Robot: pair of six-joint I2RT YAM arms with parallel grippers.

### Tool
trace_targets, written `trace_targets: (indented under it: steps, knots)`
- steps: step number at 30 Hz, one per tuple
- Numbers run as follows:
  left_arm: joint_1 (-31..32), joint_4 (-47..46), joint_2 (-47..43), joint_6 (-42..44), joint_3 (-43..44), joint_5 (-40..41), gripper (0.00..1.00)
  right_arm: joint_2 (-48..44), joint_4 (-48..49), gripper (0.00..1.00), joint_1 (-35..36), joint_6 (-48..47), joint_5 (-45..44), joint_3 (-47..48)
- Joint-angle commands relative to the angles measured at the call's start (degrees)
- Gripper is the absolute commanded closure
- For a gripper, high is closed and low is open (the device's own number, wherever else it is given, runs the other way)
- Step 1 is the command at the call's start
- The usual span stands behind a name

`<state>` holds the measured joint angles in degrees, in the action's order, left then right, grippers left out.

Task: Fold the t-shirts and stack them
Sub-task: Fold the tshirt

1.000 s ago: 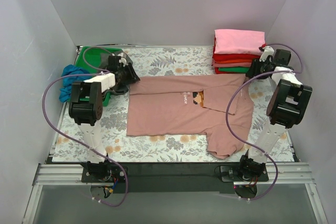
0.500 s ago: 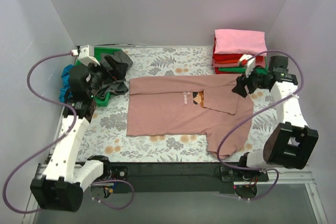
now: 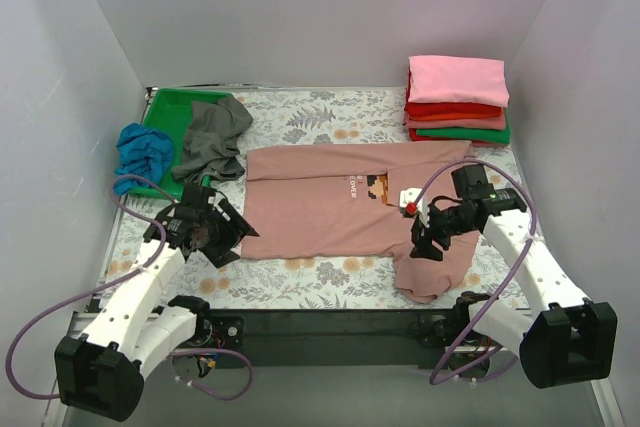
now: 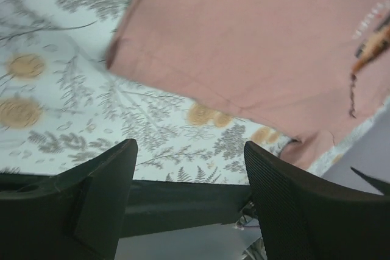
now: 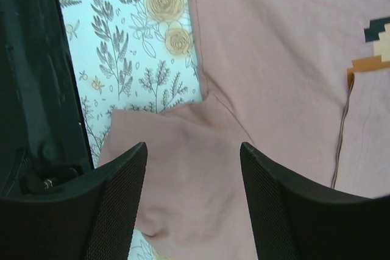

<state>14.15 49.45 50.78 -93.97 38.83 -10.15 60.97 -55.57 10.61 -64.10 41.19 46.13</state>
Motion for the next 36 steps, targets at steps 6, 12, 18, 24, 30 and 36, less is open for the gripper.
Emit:
trace_targets:
  steps: [6, 12, 18, 24, 30, 36]
  knots:
    - [0.8, 6.0, 5.6, -10.4, -2.8, 7.0, 0.33, -0.2, -8.8, 0.28, 1.3, -6.3, -10.6, -0.7]
    - [0.8, 2.8, 6.4, -11.1, -3.8, 7.3, 0.33, -2.7, -9.6, 0.29, 4.5, -11.7, -24.0, -6.6]
    - [0.8, 2.1, 5.6, -11.3, -4.9, 7.3, 0.34, -8.6, -16.2, 0.25, 4.4, -33.8, -22.1, -9.9]
    - [0.8, 1.5, 5.2, -11.3, -6.2, 7.3, 0.34, -4.1, -16.1, 0.31, 5.7, -36.5, -22.8, -14.0]
    - [0.8, 1.3, 4.9, -11.4, -6.7, 7.4, 0.34, -1.2, -13.3, 0.59, 9.7, -31.7, -21.4, -13.7]
    - [0.8, 1.1, 4.5, -11.3, -6.7, 7.3, 0.34, 0.6, -11.0, 0.99, 10.4, -25.7, -17.3, -4.4]
